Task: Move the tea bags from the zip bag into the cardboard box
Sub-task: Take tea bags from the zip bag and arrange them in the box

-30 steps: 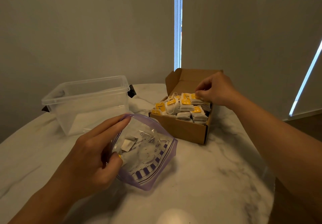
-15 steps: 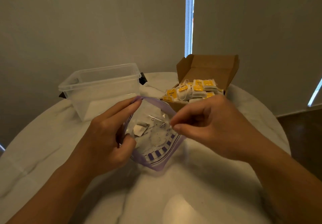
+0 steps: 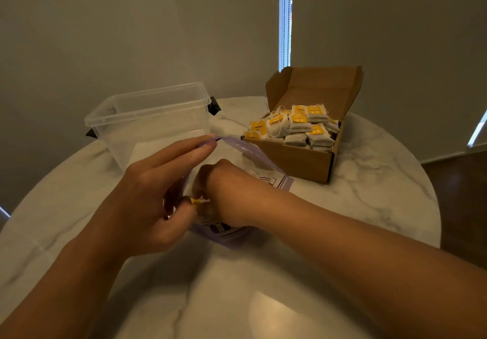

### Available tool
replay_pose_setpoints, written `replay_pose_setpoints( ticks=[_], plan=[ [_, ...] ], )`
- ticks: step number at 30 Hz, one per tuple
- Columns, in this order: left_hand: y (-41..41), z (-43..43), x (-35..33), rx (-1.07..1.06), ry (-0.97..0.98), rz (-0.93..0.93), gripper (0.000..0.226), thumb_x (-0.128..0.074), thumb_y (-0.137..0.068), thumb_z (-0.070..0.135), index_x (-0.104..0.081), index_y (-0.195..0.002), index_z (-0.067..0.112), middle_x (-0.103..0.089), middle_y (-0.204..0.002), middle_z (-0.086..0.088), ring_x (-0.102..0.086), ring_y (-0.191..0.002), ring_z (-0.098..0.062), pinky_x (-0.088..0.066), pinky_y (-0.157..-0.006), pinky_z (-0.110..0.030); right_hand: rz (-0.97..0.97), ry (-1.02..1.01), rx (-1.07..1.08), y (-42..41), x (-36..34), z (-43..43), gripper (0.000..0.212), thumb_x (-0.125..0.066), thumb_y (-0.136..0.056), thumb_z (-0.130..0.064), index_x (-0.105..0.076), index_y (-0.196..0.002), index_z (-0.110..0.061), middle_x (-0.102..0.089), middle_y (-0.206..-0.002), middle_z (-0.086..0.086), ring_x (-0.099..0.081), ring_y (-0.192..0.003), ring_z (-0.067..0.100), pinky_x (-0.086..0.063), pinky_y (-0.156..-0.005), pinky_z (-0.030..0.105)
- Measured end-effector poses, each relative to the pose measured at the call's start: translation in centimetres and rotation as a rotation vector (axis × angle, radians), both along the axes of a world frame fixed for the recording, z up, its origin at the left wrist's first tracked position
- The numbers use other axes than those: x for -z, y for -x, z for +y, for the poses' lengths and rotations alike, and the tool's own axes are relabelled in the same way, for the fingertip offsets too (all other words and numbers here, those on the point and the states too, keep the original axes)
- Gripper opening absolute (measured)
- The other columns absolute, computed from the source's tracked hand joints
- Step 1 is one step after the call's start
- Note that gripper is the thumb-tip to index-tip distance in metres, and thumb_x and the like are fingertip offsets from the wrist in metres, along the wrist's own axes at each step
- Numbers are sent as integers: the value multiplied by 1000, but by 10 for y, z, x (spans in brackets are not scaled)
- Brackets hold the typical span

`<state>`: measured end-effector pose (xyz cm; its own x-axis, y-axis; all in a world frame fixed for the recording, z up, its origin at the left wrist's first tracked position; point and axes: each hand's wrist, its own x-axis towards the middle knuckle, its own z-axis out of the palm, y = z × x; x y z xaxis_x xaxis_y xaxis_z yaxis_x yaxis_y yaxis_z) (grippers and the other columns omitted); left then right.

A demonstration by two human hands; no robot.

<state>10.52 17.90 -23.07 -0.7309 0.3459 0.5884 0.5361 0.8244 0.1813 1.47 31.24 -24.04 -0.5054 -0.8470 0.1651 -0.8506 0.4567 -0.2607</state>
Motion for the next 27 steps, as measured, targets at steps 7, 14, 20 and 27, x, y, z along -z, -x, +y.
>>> replay_pose_setpoints(
  ticks=[7,14,20,27],
  plan=[
    [1,-3,1,-24,-14,15,67,-48,-74,17,-53,-140,9,-51,-146,2,-50,-50,-12,-42,-53,-16,44,-89,-46,3,6,2,33,-65,-89,-13,-69,-118,-28,-64,-105,1,-56,-88,18,-34,-71,20],
    [2,0,2,-38,-9,12,66,-48,-75,19,-52,-140,12,-51,-146,3,-53,-52,-15,-44,-52,-18,-21,26,76,7,11,11,12,-64,-89,-23,-69,-99,-18,-59,-88,4,-56,-78,21,-46,-67,30],
    [3,1,4,-30,-25,2,67,-47,-74,16,-53,-140,11,-51,-146,4,-51,-51,-13,-43,-53,-19,73,-5,154,-1,12,3,28,-70,-84,-34,-56,-104,-18,-43,-86,3,-48,-77,20,-36,-67,29],
    [4,1,5,-27,-17,-10,66,-48,-76,18,-51,-142,12,-51,-146,3,-50,-49,-15,-45,-51,-23,-26,17,222,-4,12,7,36,-72,-82,-21,-39,-69,-18,-34,-68,-1,-42,-65,17,-30,-53,26]
  ],
)
